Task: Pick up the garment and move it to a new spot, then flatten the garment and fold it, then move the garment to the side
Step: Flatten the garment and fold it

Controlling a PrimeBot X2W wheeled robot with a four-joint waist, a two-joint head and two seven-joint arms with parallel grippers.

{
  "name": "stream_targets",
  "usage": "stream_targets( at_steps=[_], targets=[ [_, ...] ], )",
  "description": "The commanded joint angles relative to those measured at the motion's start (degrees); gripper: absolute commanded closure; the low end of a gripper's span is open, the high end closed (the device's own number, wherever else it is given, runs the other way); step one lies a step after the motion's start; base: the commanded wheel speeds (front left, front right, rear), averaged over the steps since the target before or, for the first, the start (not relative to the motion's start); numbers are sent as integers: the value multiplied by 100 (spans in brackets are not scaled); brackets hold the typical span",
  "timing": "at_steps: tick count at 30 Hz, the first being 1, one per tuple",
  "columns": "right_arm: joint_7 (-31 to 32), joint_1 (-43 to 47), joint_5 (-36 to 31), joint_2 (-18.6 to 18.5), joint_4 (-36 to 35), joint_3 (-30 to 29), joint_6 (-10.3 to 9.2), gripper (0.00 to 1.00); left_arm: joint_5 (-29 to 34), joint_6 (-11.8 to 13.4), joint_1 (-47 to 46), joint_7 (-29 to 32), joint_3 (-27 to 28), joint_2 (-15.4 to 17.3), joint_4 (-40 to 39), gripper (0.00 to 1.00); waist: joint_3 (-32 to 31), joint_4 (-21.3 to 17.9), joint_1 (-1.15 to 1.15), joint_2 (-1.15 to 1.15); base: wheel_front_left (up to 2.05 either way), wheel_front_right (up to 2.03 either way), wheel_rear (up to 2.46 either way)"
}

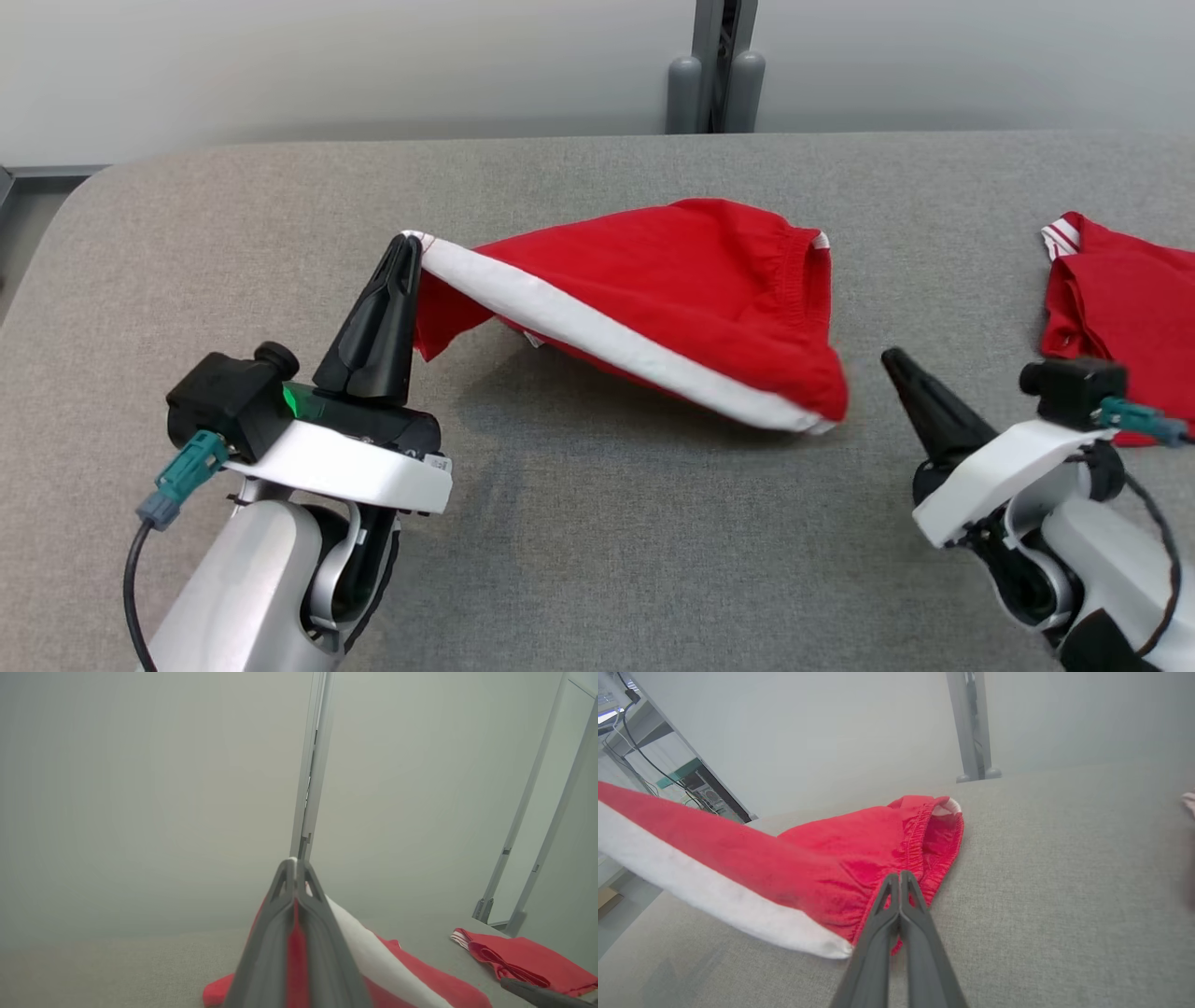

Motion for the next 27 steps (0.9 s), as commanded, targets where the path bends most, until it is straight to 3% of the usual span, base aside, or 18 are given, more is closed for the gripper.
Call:
stream_targets(
  at_steps=[1, 4, 5, 6, 7, 12, 17, 27],
  targets=[
    [-28, -24, -49, -73, -111, -126, -1, 100, -26, -16, -138, -2, 41, 62, -10, 100, -62, -18, 0, 0, 0, 0, 0],
    [-28, 100, 92, -111, -226, -262, -1, 100, -67, -8, -121, 43, 76, 90, 5, 100, -173, -67, 0, 0, 0, 0, 0],
    [5, 137, 191, -132, -250, -250, -1, 84, -94, -6, -110, 48, 80, 95, -2, 100, -192, -74, 0, 0, 0, 0, 0],
    [88, 159, 250, -144, -318, -170, 0, 15, -95, -4, -102, 58, 89, 111, -14, 100, -203, -82, 0, 0, 0, 0, 0],
    [164, 180, 309, -159, -379, -67, 0, 0, -93, 0, -92, 67, 96, 125, -29, 100, -208, -90, 0, 0, 0, 0, 0],
    [230, 306, 367, -170, -525, 485, 0, 0, -116, 7, -120, 88, 60, 131, -92, 100, -102, -68, 0, 0, 0, 0, 0],
    [135, 140, 137, 10, -171, 1040, 0, 0, -93, 9, -212, 115, 13, 114, -110, 100, 24, -6, 0, 0, 0, 0, 0],
    [-9, -324, 291, 374, 402, 1731, 0, 0, -54, 8, -362, 135, -85, 79, -89, 100, 172, 148, 0, 0, 0, 0, 0]
  ],
)
